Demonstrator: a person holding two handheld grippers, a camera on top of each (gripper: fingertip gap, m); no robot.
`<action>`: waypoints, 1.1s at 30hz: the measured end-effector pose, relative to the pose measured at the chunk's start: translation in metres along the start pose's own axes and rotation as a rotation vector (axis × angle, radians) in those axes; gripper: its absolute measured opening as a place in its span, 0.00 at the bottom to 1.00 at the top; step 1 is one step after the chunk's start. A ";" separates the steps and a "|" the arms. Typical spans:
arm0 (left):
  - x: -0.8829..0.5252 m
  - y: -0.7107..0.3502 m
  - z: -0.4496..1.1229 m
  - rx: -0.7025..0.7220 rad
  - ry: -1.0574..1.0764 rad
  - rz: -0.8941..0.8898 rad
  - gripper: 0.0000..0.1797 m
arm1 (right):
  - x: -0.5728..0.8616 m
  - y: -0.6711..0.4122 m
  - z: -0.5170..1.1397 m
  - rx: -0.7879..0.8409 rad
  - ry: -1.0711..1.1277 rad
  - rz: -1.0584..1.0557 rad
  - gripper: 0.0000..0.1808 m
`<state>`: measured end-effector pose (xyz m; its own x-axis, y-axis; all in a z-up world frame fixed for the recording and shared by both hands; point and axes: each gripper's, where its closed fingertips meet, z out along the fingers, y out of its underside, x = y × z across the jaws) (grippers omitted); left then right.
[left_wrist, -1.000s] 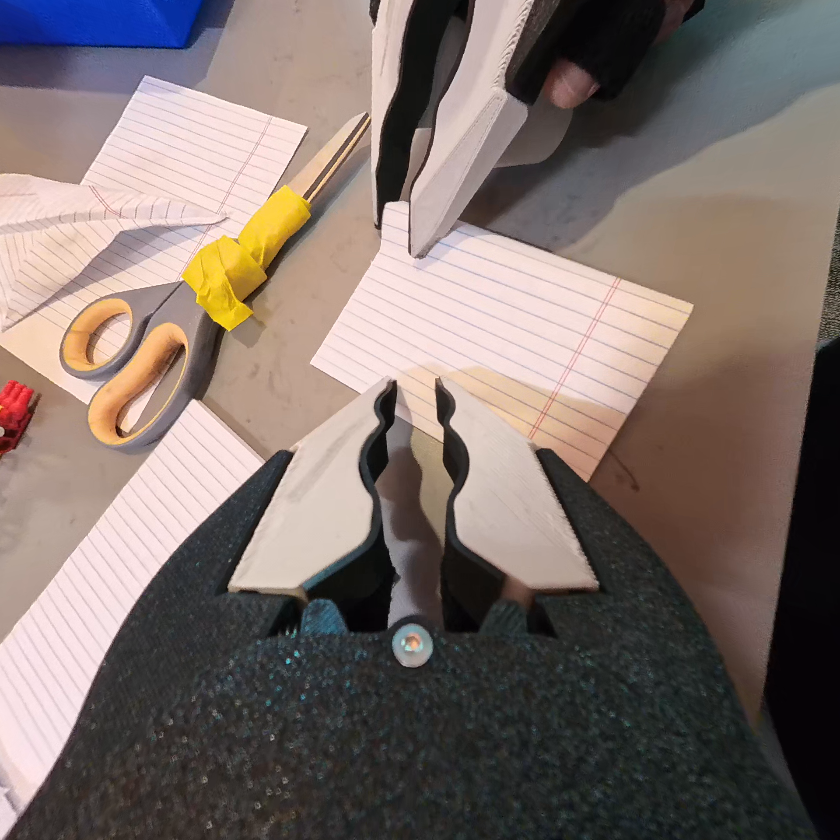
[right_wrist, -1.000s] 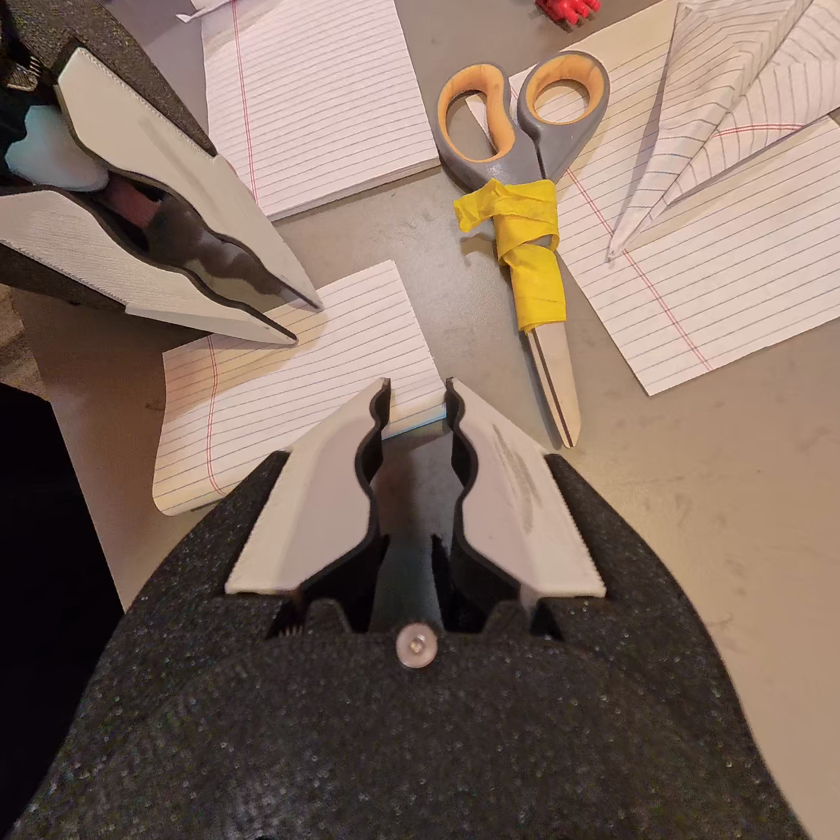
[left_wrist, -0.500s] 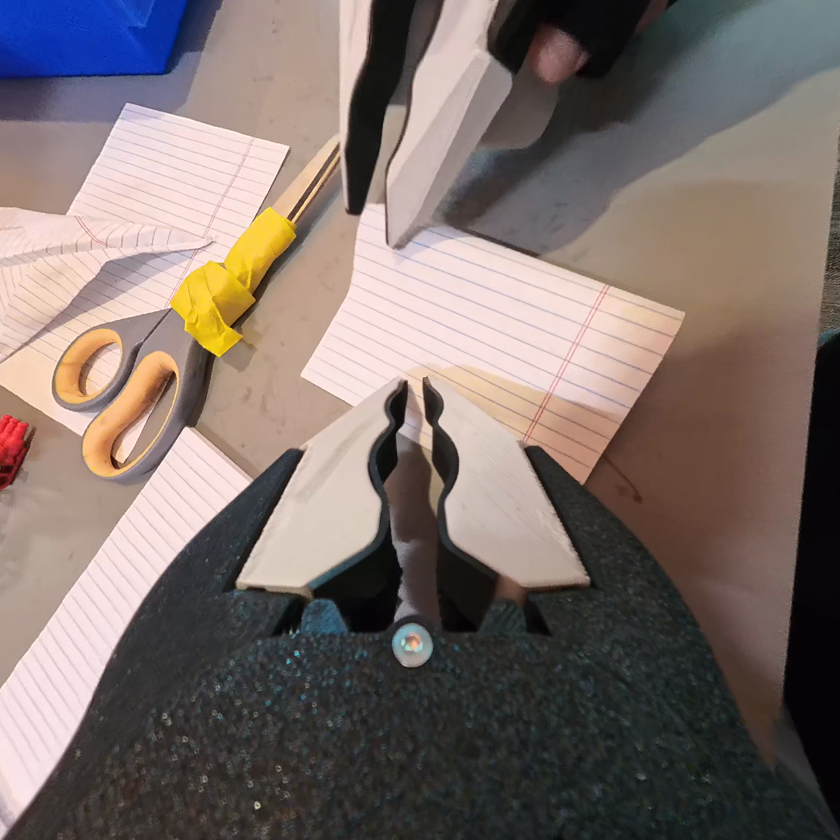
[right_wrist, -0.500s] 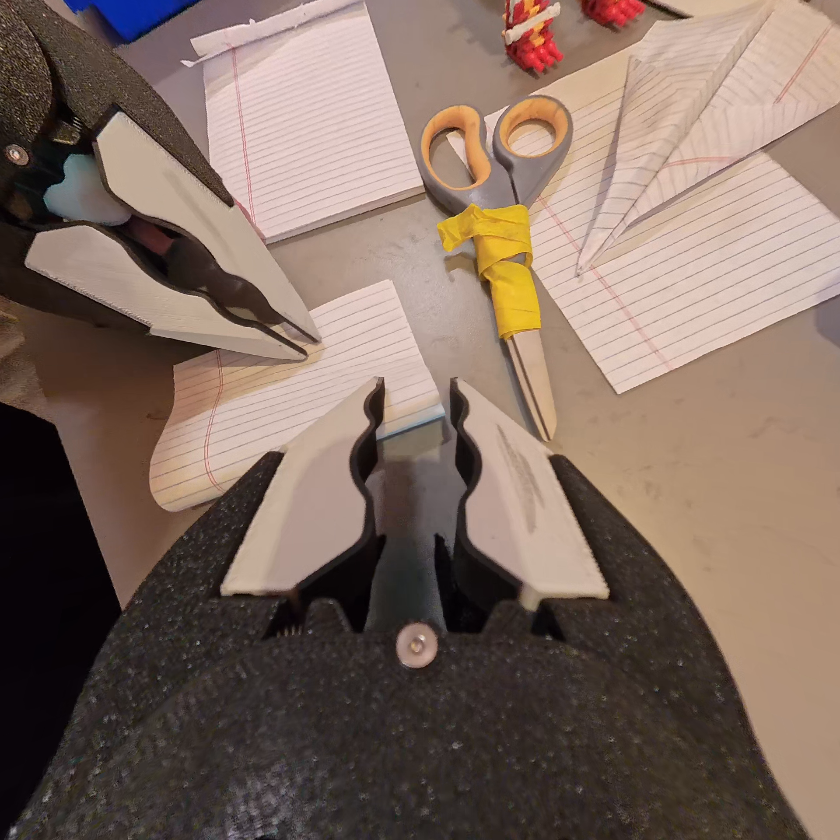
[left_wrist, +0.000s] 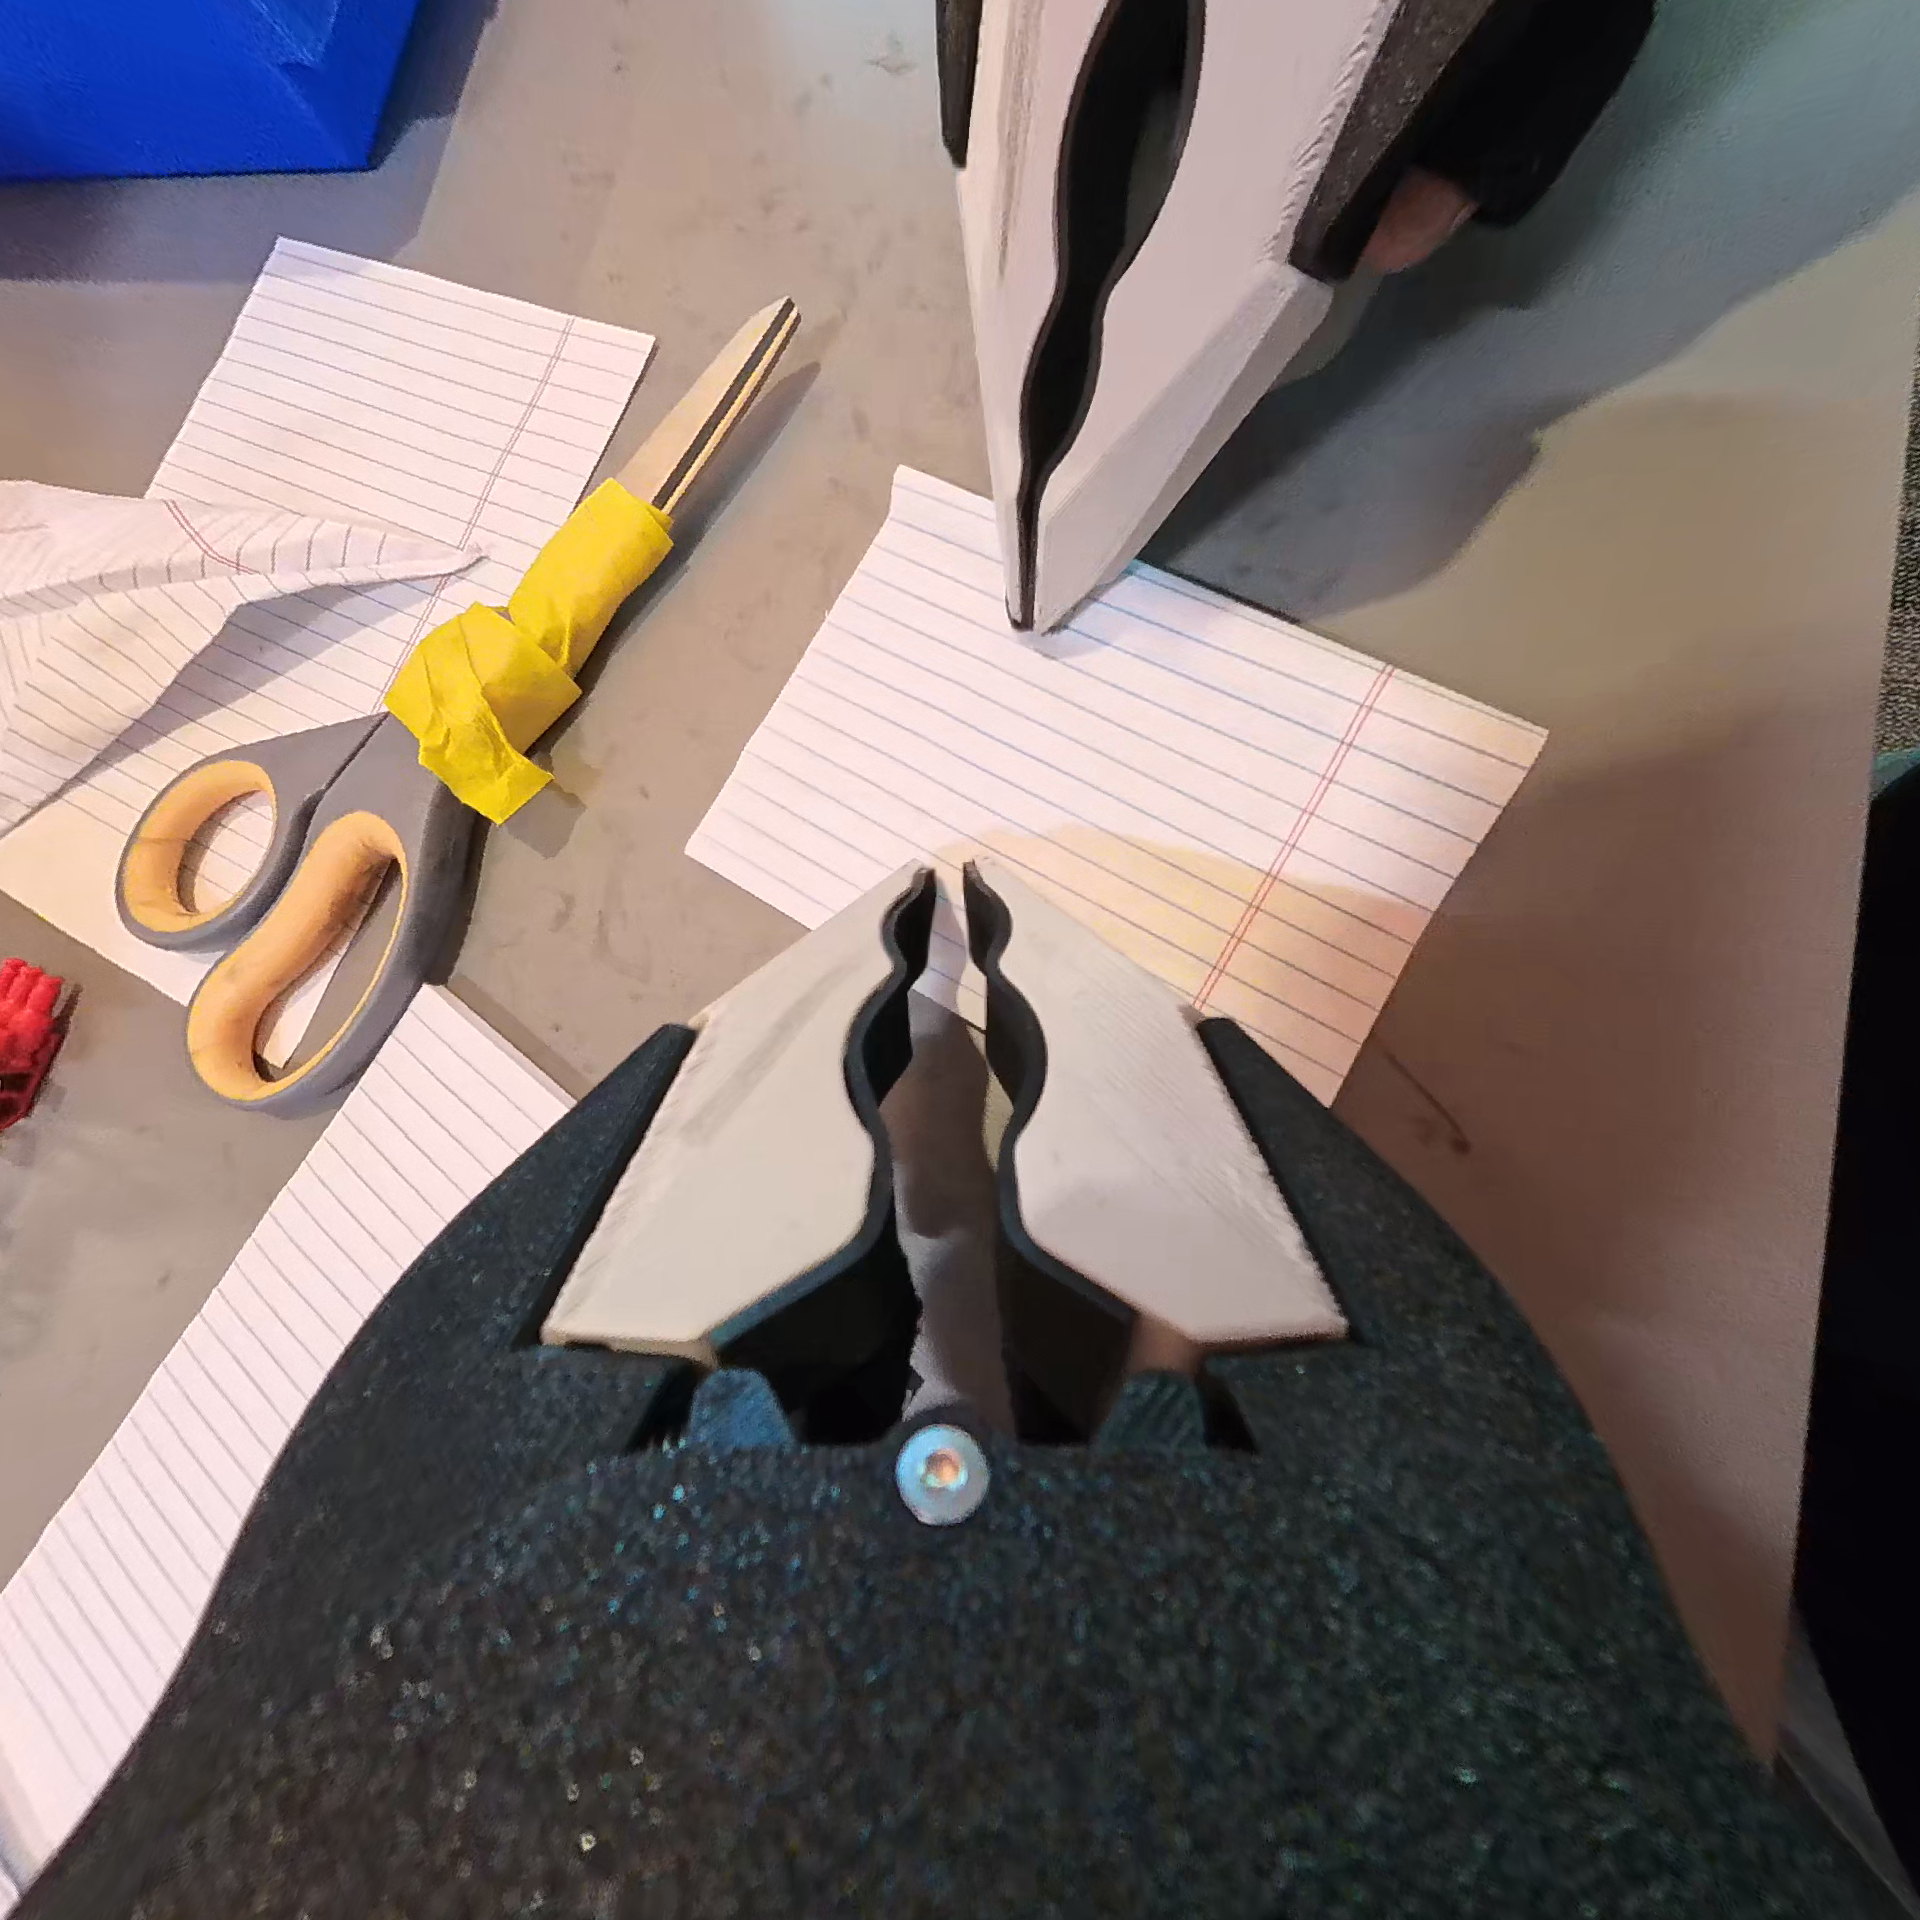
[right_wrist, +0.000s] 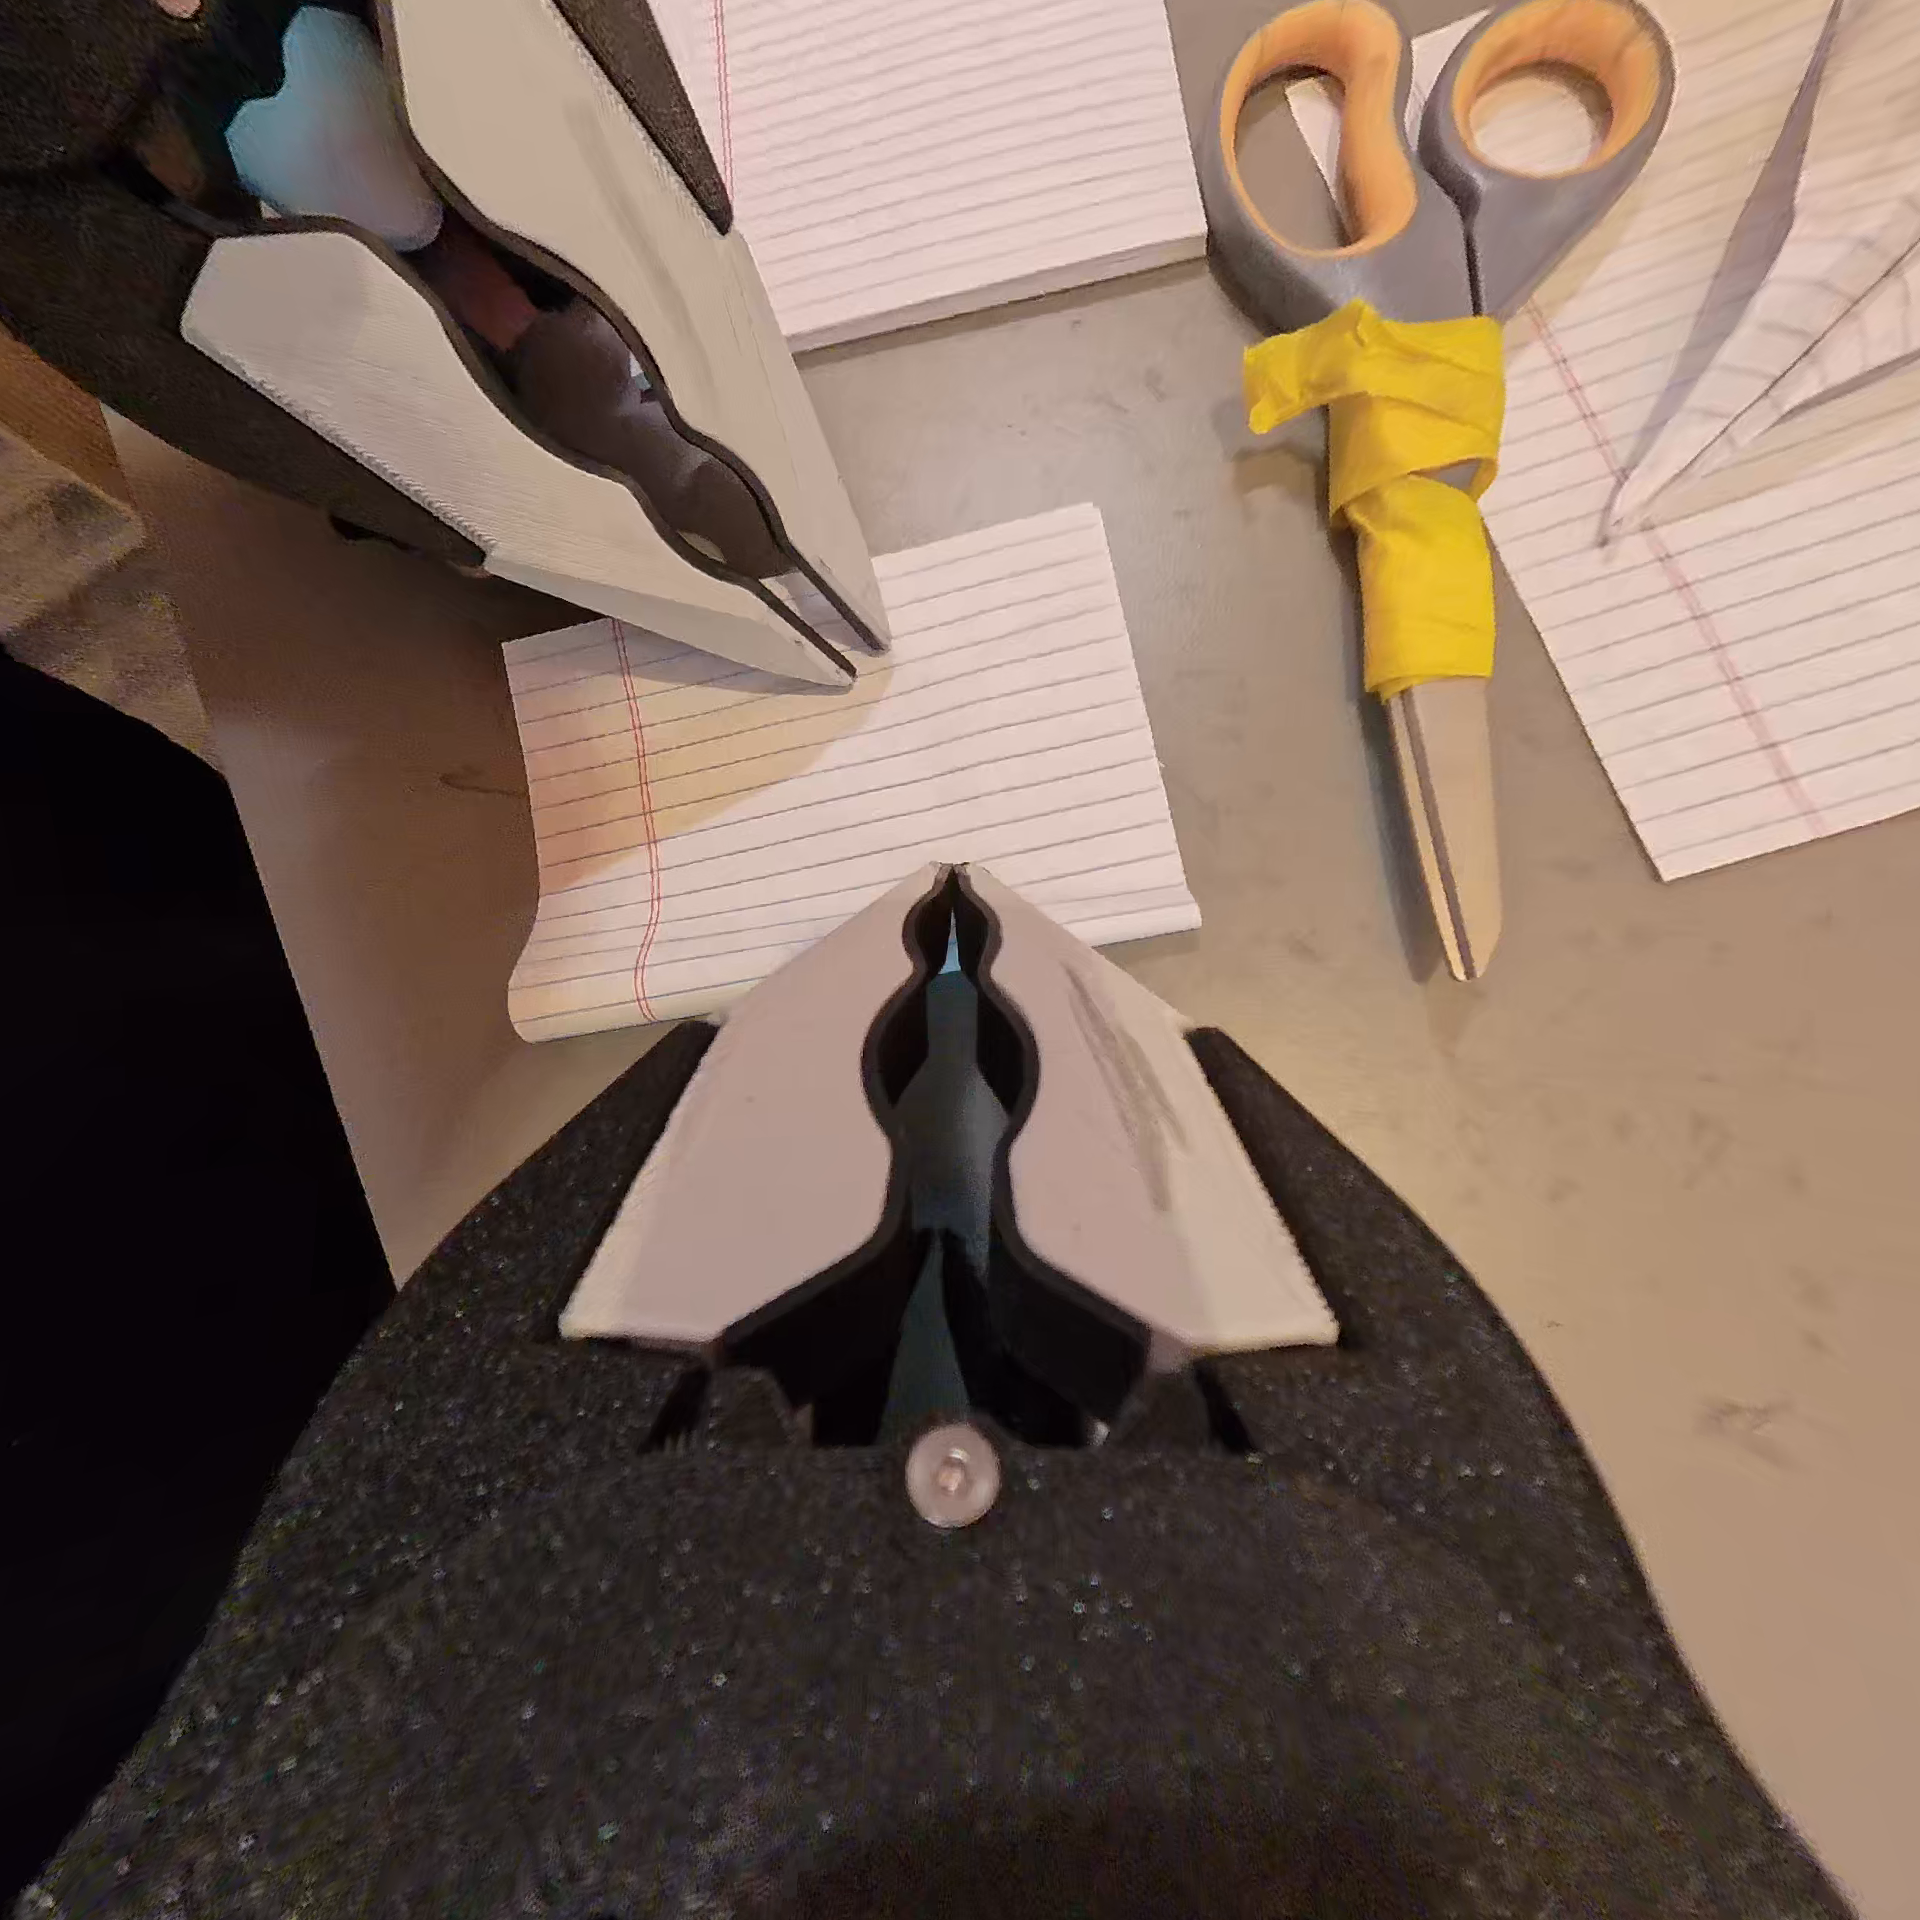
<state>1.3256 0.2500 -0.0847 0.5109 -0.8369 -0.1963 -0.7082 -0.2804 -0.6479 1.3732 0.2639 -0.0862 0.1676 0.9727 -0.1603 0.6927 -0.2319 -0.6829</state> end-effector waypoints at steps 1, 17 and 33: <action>-0.001 0.000 0.001 0.000 -0.001 0.000 0.03 | 0.000 0.000 0.000 0.001 -0.007 0.009 0.00; 0.053 -0.031 0.014 0.006 0.112 0.066 0.01 | -0.001 0.001 0.000 0.026 -0.037 0.048 0.00; 0.058 -0.033 0.017 0.039 0.145 0.107 0.00 | 0.003 0.007 -0.008 0.010 -0.117 0.053 0.00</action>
<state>1.3868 0.2182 -0.0875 0.3559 -0.9208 -0.1595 -0.7343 -0.1699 -0.6573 1.3843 0.2649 -0.0862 0.1209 0.9530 -0.2778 0.6782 -0.2837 -0.6779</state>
